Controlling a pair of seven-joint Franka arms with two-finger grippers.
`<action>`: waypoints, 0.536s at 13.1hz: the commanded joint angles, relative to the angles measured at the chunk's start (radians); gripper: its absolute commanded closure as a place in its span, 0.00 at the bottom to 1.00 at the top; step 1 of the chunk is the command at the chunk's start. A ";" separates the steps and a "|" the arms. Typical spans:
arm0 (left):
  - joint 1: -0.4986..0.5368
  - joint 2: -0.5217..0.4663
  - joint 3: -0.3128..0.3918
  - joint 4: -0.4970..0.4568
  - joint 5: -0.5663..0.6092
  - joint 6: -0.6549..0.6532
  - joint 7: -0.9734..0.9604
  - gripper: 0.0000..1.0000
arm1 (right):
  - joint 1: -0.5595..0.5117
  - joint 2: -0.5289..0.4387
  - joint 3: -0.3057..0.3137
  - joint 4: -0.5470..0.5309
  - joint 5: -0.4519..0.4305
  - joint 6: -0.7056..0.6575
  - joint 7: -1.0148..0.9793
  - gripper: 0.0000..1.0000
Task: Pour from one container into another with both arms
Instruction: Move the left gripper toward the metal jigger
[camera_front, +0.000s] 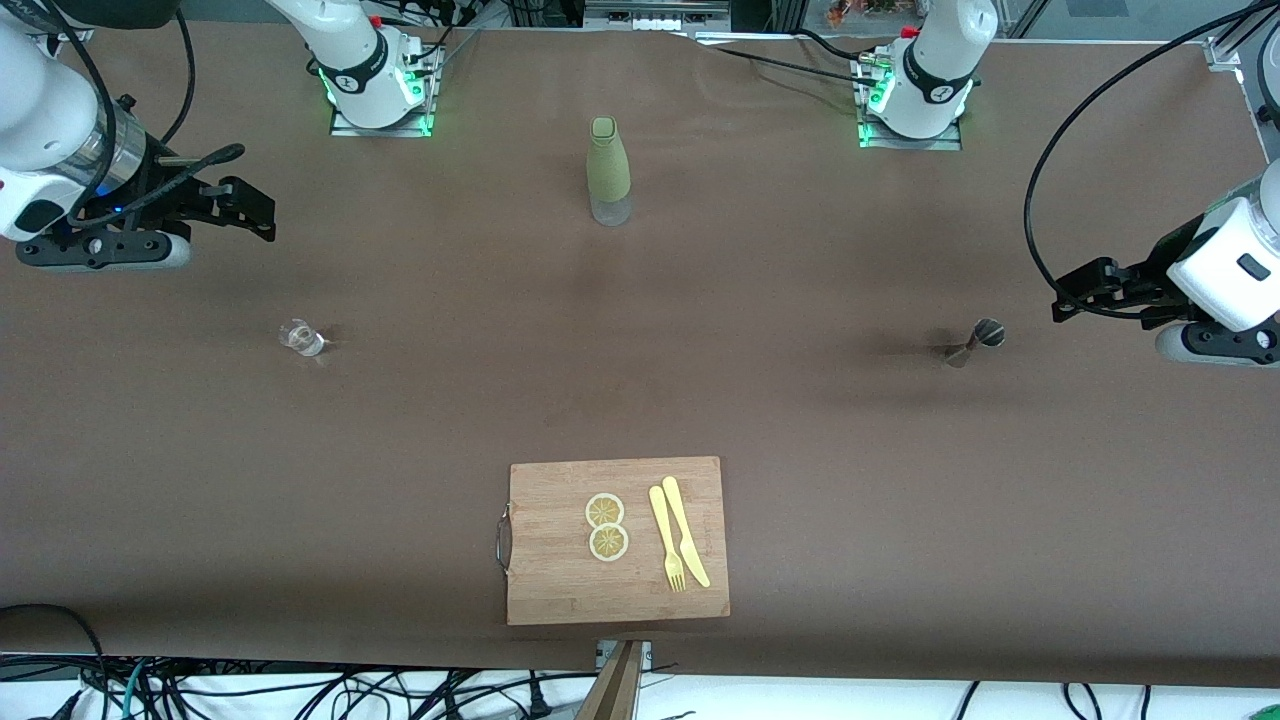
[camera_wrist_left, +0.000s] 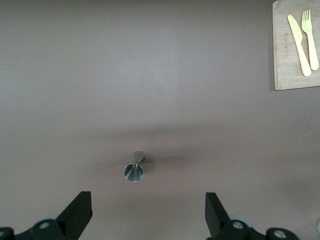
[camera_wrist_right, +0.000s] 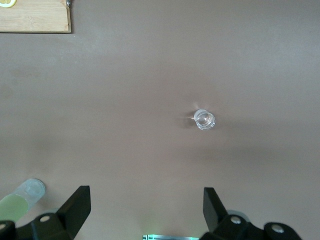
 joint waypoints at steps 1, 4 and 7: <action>0.000 0.010 0.003 0.032 -0.011 -0.032 0.023 0.00 | -0.006 0.002 0.000 0.015 0.022 -0.004 -0.010 0.00; 0.000 0.010 0.001 0.035 -0.008 -0.036 0.024 0.00 | -0.006 0.002 0.000 0.015 0.024 -0.005 -0.008 0.00; 0.006 0.010 0.006 0.033 -0.014 -0.036 0.024 0.00 | -0.006 0.002 0.000 0.017 0.024 -0.005 -0.008 0.00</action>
